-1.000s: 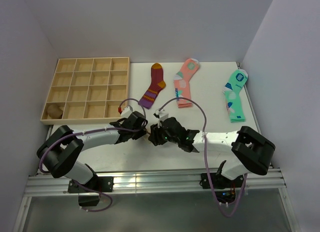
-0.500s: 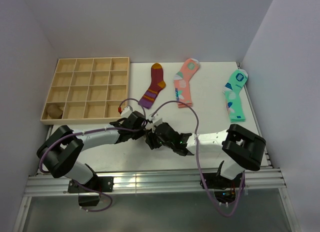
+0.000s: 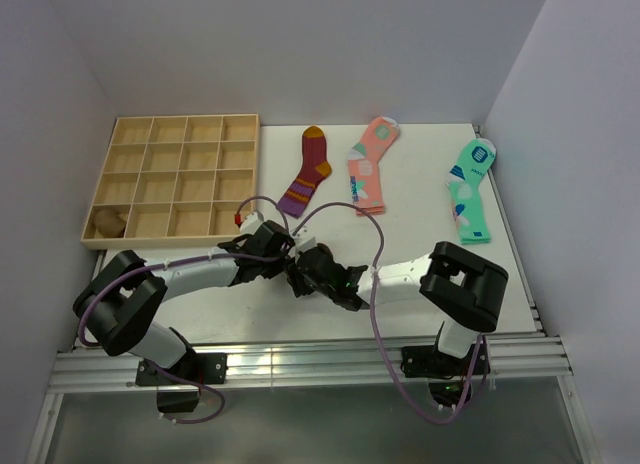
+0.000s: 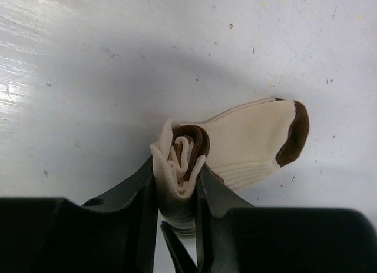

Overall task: Roll the socks
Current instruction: Roll the sock at the center of the board.

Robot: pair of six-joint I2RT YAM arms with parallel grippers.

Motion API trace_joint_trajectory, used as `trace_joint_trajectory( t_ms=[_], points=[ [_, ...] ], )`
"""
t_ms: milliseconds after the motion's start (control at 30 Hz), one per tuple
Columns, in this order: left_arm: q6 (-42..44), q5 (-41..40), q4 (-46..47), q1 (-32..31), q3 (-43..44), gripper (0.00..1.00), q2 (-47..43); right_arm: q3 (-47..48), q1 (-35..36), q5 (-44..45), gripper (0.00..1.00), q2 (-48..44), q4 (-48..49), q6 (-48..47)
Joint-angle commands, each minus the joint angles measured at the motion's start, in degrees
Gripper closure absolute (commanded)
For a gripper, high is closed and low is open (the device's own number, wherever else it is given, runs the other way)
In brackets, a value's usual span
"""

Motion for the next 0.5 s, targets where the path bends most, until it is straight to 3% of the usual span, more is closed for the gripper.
trace_joint_trajectory(
  t_ms=[0, 167, 300, 367, 400, 467],
  points=[
    [0.33, 0.59, -4.15, -0.58, 0.62, 0.99, 0.82, 2.79, 1.35, 1.09, 0.46, 2.91, -1.37, -0.31],
    [-1.43, 0.33, -3.8, -0.58, 0.01, 0.95, -0.49, 2.36, 1.88, 2.32, 0.71, 3.97, -4.63, 3.2],
    [-3.1, -0.37, -3.27, -0.23, -0.96, 0.85, -2.17, 2.27, 1.44, 2.59, 1.0, 5.19, -7.26, 5.93],
    [-4.06, -0.99, -2.39, -0.14, -2.27, 0.78, -3.92, 1.4, 0.57, 1.01, 1.0, 5.55, -7.18, 7.59],
    [-4.42, -1.16, -1.26, 0.04, -2.89, 0.66, -4.62, 1.13, -0.05, 0.14, 1.0, 5.37, -7.01, 8.3],
    [-5.65, -1.78, -0.02, 0.21, -5.07, 0.57, -7.42, -0.71, -1.19, -3.1, 1.0, 4.5, -5.08, 9.18]
  ],
)
